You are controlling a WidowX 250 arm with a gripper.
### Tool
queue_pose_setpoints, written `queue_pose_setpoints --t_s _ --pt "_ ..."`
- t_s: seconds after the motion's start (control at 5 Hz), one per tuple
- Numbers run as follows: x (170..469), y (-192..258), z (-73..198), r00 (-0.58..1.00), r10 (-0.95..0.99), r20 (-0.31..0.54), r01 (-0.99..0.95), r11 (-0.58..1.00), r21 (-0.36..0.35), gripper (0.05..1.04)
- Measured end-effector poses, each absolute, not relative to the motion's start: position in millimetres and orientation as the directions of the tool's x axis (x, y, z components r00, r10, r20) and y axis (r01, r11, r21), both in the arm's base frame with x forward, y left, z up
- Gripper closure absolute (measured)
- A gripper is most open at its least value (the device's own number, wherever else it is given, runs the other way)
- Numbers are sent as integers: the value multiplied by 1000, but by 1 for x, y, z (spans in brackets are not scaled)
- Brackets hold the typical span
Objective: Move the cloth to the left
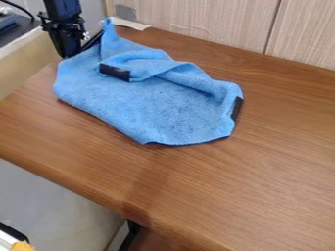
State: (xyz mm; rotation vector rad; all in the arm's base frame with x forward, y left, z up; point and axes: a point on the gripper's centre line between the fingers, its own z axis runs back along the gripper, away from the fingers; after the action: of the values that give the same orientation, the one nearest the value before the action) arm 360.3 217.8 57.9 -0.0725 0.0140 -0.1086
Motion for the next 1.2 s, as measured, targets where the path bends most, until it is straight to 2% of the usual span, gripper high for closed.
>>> queue_pose_setpoints --t_s 0.2,0.4,0.8,1.0,1.2 --pt "361 213 60 992 -121 -22 119 990 -71 335" --pt "362 212 62 992 -124 -22 122 990 -71 105" --pt "368 211 95 991 -125 47 126 992 -11 83" --pt "368 208 97 990 -131 50 132 991 -9 83" --pt "368 200 128 982 -157 102 153 987 44 83"
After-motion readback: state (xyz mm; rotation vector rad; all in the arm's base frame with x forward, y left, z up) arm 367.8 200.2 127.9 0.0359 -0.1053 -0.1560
